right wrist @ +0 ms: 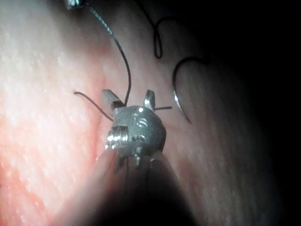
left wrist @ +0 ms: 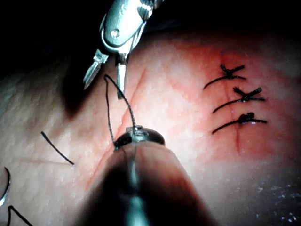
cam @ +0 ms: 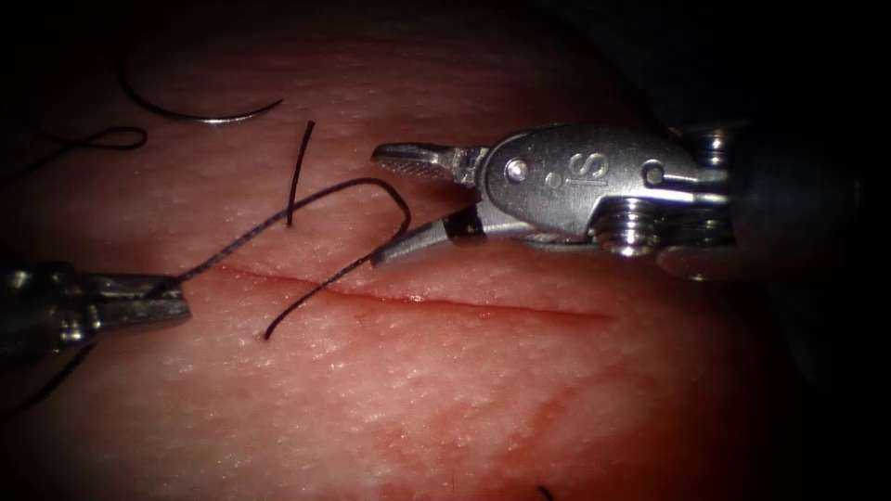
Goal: Wound Closure
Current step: Handoff more suture to the left driver
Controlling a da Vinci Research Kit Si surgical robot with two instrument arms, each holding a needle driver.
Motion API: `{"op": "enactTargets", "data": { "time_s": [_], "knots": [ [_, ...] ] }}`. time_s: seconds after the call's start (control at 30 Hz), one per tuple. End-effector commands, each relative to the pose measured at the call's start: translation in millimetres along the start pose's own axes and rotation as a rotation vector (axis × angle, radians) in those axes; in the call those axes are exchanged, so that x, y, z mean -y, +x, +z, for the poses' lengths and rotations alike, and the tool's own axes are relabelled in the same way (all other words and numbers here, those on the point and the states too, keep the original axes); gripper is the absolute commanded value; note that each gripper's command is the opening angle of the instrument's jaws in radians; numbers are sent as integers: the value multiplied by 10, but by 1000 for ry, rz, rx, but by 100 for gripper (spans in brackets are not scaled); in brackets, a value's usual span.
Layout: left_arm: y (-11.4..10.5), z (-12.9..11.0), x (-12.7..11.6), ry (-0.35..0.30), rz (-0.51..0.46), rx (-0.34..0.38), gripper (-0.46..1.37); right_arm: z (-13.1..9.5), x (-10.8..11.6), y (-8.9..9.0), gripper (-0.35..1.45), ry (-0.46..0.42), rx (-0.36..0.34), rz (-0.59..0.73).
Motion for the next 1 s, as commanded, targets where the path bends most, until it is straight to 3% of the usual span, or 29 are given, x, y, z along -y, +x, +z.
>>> {"op": "enactTargets", "data": {
  "time_s": [0.03, 0.1, 0.13, 0.17, 0.43, 0.5, 0.6, 0.73, 1.0],
  "knots": [
    [0, 0, 0, -10, 0, 0, -35, 1, 2, 0, 120, 10, 0, -4],
    [1, 0, 0, -10, 0, 0, -35, 0, 6, -2, 42, 27, -7, -7],
    [1, 0, -1, -10, 0, 0, -35, 0, 9, -3, -24, 30, -5, -9],
    [1, 1, -1, -10, -1, 0, -35, 1, 11, -3, -35, 35, 2, -12],
    [2, 2, -4, -27, 2, 2, -35, -3, 14, -2, -35, 59, 21, -13],
    [2, 3, -4, -30, -4, 2, -6, -7, 11, -1, -35, 56, 24, -11],
    [-1, 4, -5, -27, -39, 0, 54, -11, 7, -3, -35, 49, 28, -11],
    [-7, 5, -7, -6, -58, -6, 112, -14, 1, -6, -35, 44, 31, -10],
    [-27, 3, -8, 6, -55, -13, 116, -18, -4, -9, -35, 41, 31, -11]
  ]
}}
